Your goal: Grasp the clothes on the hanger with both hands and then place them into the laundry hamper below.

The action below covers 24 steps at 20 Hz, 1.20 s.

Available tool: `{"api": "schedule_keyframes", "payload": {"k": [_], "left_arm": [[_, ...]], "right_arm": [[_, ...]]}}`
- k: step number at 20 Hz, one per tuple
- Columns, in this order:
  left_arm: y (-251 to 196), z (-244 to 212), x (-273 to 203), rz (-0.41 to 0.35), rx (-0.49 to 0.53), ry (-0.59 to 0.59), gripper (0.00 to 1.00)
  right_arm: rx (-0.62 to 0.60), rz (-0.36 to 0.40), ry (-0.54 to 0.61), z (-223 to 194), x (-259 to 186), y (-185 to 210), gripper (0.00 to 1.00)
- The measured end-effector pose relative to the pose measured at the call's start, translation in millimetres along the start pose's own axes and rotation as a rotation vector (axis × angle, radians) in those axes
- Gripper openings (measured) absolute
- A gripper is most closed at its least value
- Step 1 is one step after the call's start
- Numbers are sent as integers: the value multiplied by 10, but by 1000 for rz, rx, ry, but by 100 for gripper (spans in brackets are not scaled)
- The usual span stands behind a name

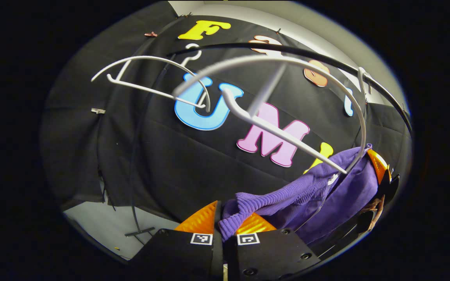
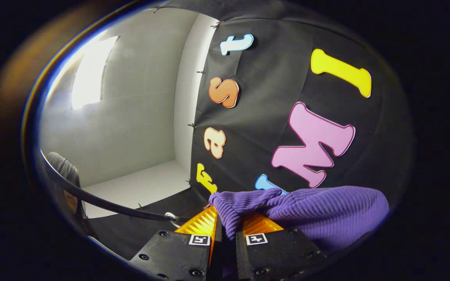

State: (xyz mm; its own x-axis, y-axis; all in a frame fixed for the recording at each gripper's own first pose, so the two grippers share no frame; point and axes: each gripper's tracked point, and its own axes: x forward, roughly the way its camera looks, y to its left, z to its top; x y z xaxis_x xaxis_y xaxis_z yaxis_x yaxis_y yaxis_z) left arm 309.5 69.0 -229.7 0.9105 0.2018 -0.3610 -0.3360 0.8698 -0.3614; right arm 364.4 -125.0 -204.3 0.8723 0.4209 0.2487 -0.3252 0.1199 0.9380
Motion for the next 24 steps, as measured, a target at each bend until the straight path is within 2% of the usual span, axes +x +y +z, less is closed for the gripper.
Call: {"api": "schedule_keyframes", "payload": {"k": [6,11,14,18,24], "left_arm": [[-430,-332,2,-65,57,62,8],[-496,-496,-97,-89,109,107,8],[-487,-578,-186,-82,125,118,8],[-406,-692,-348,-69,131,141,8],[-175,-750,-552,-5,107,151,9]], "right_arm": [[-139,-205,-4,25,-289,-615,18],[-275,-343,96,-266,-533,-899,18],[-294,-367,145,-471,-720,-889,18],[-308,-377,269,-992,-952,-857,18],[-182,-365,429,-1912,-1111,-761,18]]}}
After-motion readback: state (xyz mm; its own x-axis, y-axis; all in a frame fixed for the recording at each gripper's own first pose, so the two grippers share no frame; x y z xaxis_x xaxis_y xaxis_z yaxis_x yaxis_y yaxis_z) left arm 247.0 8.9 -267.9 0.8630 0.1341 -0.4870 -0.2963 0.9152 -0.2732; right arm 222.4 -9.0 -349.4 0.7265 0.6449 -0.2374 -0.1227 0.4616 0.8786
